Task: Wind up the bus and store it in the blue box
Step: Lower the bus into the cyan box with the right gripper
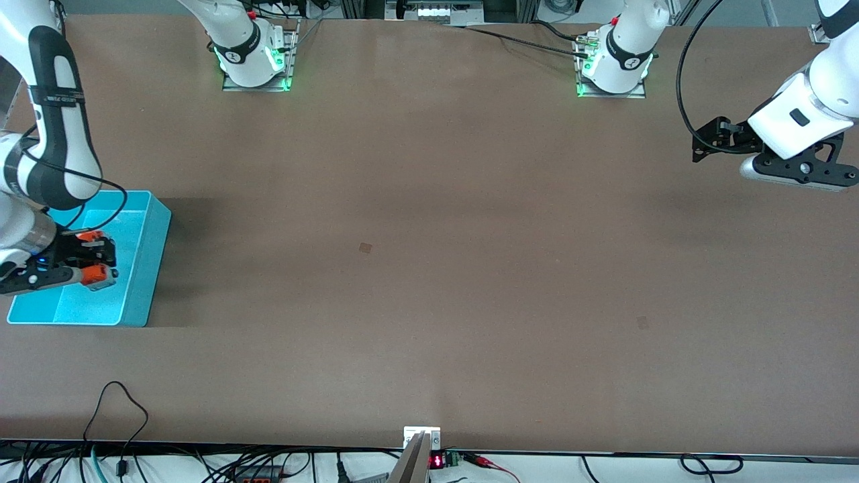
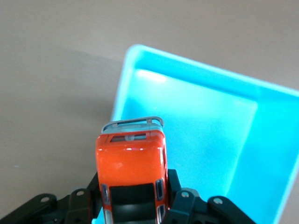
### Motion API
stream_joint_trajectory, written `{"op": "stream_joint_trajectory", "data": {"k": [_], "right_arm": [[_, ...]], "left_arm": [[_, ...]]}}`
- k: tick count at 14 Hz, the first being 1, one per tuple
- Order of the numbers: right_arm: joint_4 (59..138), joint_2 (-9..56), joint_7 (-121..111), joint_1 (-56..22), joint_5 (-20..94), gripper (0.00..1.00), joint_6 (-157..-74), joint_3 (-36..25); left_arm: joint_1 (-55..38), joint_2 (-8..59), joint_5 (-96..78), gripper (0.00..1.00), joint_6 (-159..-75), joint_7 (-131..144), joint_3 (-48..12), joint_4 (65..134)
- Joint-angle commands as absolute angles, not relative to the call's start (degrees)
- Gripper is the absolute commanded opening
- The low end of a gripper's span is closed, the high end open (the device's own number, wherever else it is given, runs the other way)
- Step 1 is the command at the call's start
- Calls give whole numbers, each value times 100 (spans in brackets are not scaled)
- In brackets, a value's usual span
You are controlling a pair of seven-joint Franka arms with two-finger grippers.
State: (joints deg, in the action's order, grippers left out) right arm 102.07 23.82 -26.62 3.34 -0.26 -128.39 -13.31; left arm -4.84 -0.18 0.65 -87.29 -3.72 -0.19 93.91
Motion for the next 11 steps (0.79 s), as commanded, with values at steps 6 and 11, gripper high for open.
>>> {"op": "stream_joint_trajectory", "data": {"k": [6,11], "right_arm": [[10230,3155,-1855,527,343,0,-13517,-1494],[10292,3217,-1951,817,369,0,-13526,-1494]], "left_arm": [[-492,193,-53,100,-8701,-317,-114,9097],[-545,193,18,100,-8710,-35,-149,9097]]}}
